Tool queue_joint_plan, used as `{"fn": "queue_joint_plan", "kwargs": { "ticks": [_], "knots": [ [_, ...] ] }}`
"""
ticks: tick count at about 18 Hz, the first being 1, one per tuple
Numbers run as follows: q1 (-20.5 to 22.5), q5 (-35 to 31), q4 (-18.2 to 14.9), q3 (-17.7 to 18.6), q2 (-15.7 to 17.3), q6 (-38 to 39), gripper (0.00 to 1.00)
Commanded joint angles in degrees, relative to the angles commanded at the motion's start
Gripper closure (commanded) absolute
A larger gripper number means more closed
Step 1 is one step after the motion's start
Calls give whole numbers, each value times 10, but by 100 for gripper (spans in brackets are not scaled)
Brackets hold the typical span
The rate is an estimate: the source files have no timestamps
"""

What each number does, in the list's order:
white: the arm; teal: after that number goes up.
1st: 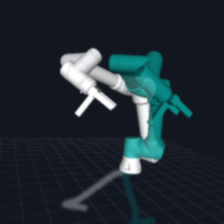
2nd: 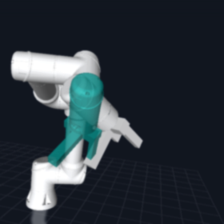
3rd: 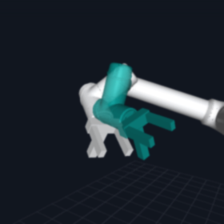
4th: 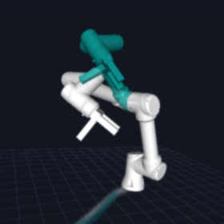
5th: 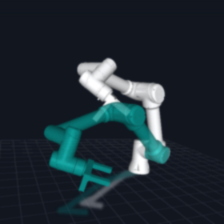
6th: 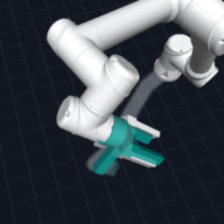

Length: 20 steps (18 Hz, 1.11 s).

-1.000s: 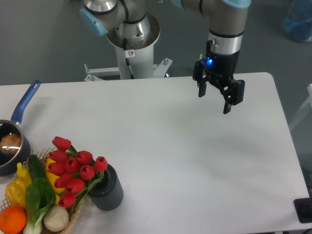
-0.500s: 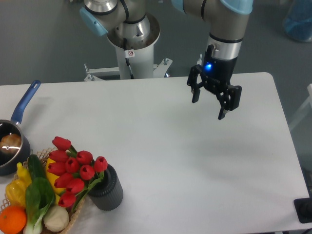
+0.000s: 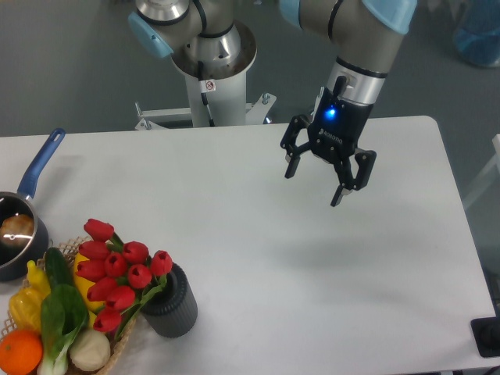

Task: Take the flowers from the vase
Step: 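Move the open gripper toward the red tulips in the black vase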

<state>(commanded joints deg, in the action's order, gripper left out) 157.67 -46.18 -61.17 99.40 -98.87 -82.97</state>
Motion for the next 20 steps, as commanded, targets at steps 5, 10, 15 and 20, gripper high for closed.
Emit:
{"fn": "queue_joint_plan", "kwargs": {
  "ticks": [5,10,15,20],
  "knots": [
    [-12,28,1,0,-17,0,0],
    [-52,29,1,-2,-29,0,0],
    [-82,51,3,0,-41,0,0],
    [-98,101,6,1,-60,-1,0]
  ]
}}
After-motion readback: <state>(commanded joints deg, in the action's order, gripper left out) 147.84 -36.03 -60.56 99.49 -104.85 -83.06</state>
